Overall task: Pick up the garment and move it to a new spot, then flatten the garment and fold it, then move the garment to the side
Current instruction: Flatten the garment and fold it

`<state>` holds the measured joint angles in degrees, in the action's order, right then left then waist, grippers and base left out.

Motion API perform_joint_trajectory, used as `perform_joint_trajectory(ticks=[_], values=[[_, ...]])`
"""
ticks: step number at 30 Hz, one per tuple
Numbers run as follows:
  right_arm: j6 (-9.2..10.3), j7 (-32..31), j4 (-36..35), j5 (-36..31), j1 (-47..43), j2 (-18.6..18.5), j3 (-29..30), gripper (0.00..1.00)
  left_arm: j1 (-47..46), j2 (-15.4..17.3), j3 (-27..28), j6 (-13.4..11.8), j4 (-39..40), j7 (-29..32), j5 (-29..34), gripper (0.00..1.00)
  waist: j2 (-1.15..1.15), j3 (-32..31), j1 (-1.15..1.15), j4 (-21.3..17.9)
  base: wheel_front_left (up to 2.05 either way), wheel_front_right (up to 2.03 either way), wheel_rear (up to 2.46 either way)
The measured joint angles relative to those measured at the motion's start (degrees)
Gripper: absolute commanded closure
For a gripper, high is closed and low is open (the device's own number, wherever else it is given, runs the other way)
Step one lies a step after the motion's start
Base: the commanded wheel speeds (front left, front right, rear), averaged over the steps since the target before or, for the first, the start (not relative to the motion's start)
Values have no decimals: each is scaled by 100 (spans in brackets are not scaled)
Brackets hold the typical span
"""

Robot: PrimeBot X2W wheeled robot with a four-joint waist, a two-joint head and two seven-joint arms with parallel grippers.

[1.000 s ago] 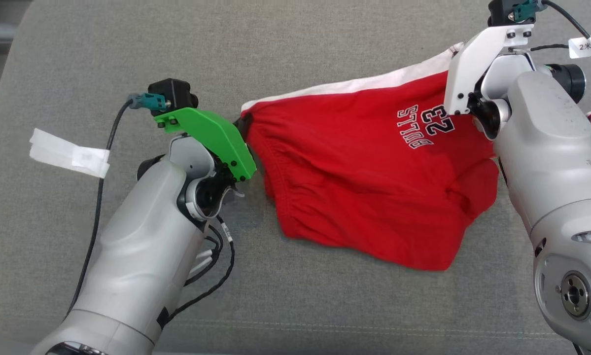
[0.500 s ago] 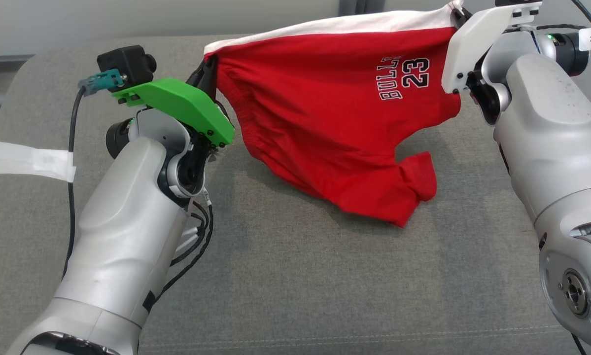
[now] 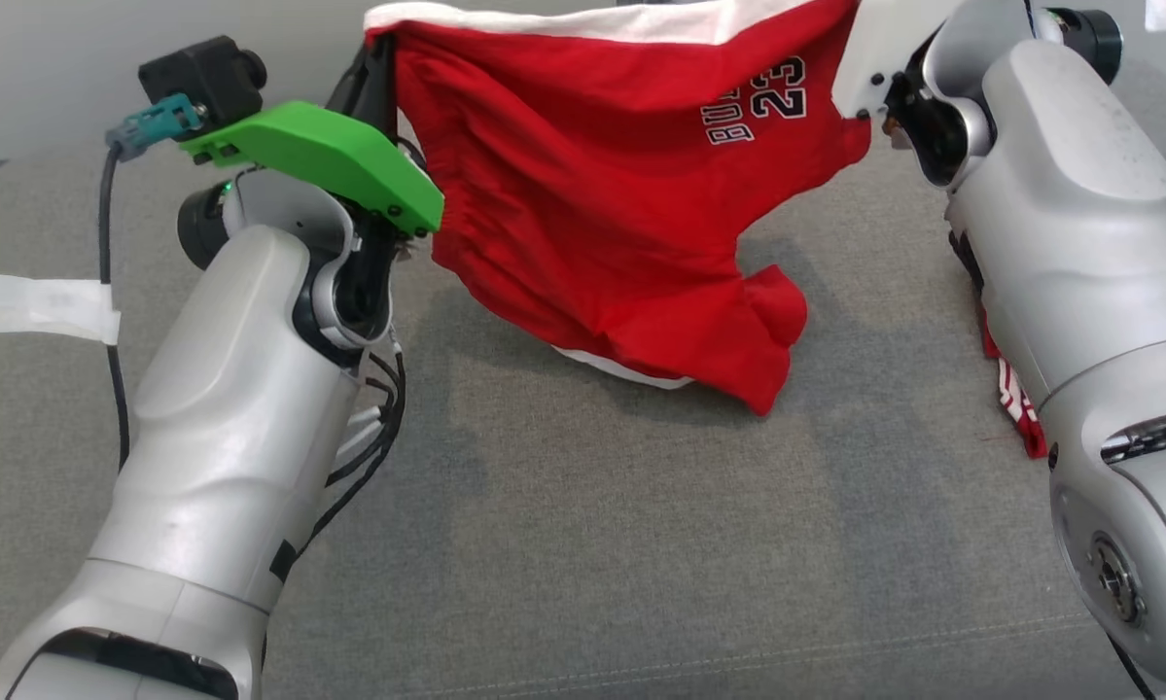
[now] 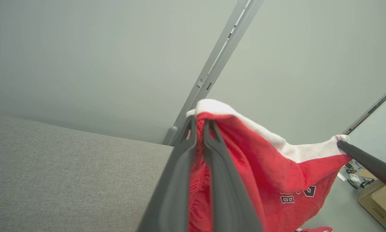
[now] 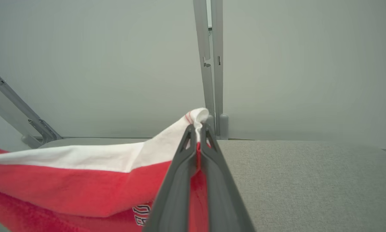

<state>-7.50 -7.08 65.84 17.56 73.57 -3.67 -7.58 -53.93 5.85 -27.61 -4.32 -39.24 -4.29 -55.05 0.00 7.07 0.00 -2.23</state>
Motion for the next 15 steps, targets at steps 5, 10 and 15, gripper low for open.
perform_joint_trajectory(ticks=[5,10,15], values=[[-1,-236,-488,463,214,-145,-342,100,-415,-70,138,-119,-88,-388,25,100,0,418,0,-79,0,0,0],[1,90,-506,379,691,-285,-326,100,-1032,-143,190,-121,-341,-823,183,100,0,950,0,-110,0,0,0],[0,812,-336,-151,1533,-345,1,100,-1902,-146,464,-77,-367,-1048,512,100,0,1468,0,-147,0,0,0]])
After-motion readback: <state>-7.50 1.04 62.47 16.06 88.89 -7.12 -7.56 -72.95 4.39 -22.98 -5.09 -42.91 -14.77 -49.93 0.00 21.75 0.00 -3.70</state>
